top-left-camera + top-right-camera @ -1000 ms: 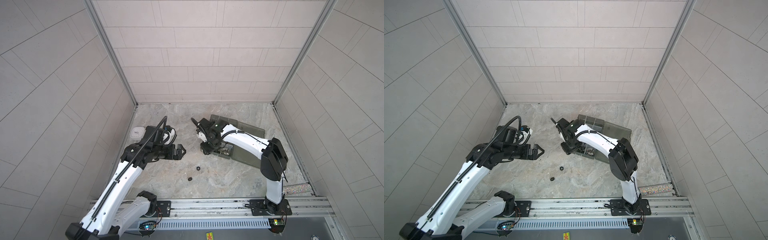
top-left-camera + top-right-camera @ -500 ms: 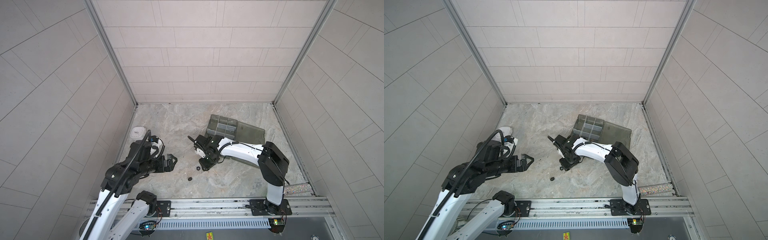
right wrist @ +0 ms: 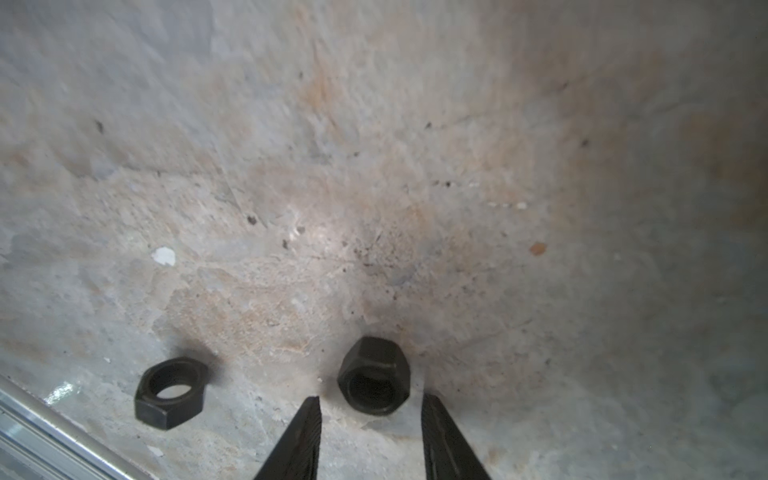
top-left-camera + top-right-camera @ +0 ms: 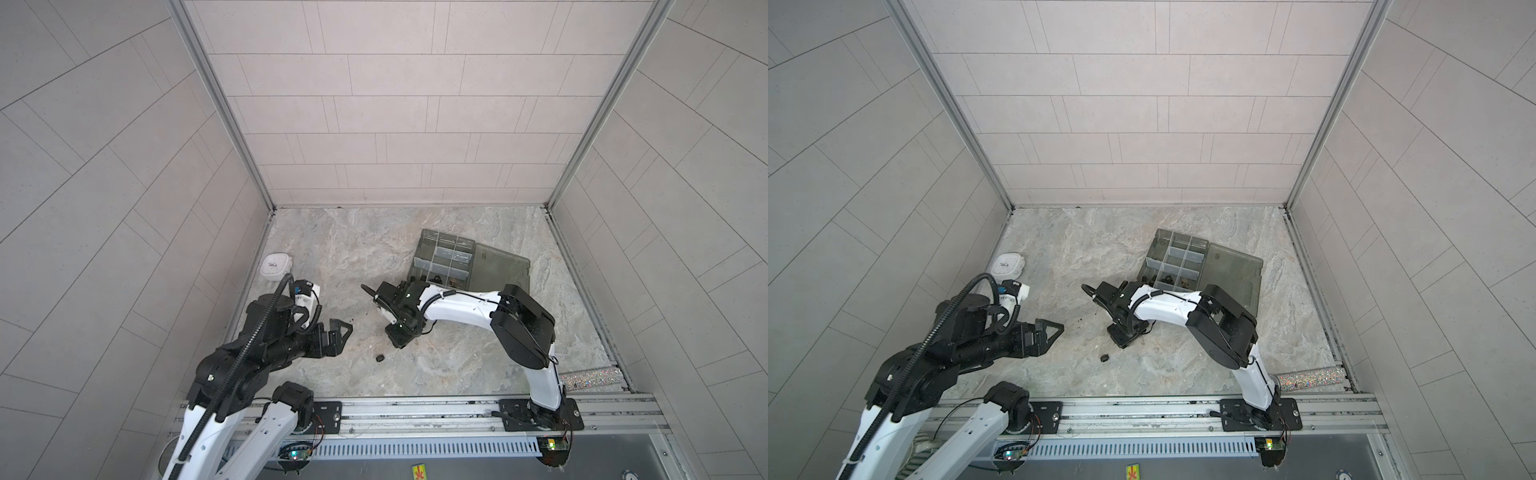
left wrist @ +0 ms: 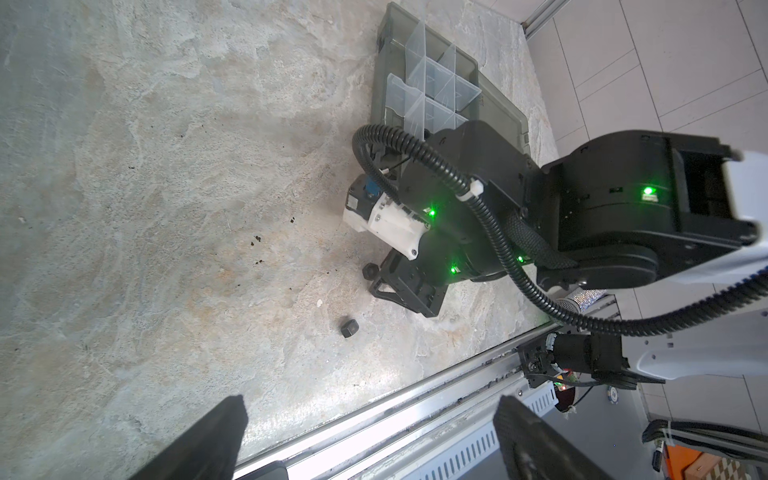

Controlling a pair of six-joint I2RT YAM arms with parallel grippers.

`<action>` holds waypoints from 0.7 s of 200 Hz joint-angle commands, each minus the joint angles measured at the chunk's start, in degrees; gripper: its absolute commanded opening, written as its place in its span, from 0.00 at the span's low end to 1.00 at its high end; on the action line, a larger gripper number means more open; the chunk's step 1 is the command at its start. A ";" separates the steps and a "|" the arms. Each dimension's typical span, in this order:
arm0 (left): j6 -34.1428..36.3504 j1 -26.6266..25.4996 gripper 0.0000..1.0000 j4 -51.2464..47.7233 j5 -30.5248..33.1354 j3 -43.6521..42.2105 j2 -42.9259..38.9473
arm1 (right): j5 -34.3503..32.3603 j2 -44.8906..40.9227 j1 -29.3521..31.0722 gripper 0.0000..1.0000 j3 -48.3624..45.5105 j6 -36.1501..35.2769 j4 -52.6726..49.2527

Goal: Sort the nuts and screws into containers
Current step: 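Move the right gripper back over a loose black hex nut, then lower the right gripper around the black hex nut and close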

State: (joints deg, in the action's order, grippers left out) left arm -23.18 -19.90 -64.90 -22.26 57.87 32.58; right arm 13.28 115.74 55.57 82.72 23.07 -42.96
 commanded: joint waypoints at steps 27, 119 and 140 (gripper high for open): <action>2.96 -0.31 1.00 -2.43 -0.49 0.24 -1.84 | -3.52 3.48 0.44 0.41 3.27 1.26 -1.27; 2.44 -0.62 1.00 -2.51 -1.25 -0.54 -3.89 | -5.10 4.14 1.56 0.29 3.67 2.60 -2.42; 2.35 -0.62 1.00 -2.59 -1.21 -0.53 -4.17 | -5.04 4.53 1.56 0.28 4.07 2.37 -2.65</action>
State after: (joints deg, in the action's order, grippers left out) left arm -21.37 -20.29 -66.81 -23.14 57.82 29.19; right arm 8.93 118.39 56.47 86.17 24.91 -44.31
